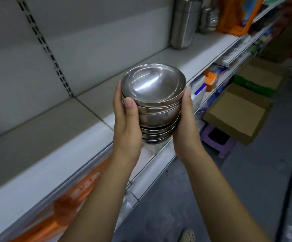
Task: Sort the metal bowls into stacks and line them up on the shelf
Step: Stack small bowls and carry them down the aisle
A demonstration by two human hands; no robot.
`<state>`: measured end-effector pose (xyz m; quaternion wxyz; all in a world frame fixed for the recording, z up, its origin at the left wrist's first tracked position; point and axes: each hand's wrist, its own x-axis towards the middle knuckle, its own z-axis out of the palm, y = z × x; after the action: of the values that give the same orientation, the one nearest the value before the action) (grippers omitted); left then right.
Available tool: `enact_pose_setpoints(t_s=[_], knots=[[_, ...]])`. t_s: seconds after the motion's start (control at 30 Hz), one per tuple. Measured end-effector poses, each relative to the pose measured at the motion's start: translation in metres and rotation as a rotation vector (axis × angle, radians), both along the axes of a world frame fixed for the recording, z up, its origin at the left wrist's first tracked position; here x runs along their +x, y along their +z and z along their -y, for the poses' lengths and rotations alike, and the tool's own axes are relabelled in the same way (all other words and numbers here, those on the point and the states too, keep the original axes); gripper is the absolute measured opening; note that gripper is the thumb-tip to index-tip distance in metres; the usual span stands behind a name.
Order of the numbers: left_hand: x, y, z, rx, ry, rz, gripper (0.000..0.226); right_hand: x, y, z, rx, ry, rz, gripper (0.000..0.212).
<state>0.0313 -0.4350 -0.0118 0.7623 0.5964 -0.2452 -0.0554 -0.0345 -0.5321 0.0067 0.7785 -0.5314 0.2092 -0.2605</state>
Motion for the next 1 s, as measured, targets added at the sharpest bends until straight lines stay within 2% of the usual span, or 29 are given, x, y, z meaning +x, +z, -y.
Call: enact_pose_setpoints(t_s=[0.13,0.23,0.57,0.83,1.0], knots=[[-0.030,0.004,0.058,0.023,-0.029,-0.043,0.069,-0.030,0.005,0.059,-0.030,-0.011,-0.023,0.046],[-0.049,0.004,0.108,0.031,-0.050,-0.077,0.064,-0.056,0.007,0.107,-0.032,-0.033,-0.033,0.046],[-0.101,0.004,0.235,0.016,-0.133,-0.073,0.060,-0.110,-0.003,0.232,-0.006,-0.115,-0.060,0.070],[-0.071,0.004,0.311,0.054,-0.131,-0.091,0.057,-0.083,0.001,0.308,0.012,-0.118,-0.104,0.069],[-0.022,0.004,0.375,0.013,-0.172,-0.092,0.066,-0.036,0.005,0.368,-0.030,-0.173,-0.100,0.085]])
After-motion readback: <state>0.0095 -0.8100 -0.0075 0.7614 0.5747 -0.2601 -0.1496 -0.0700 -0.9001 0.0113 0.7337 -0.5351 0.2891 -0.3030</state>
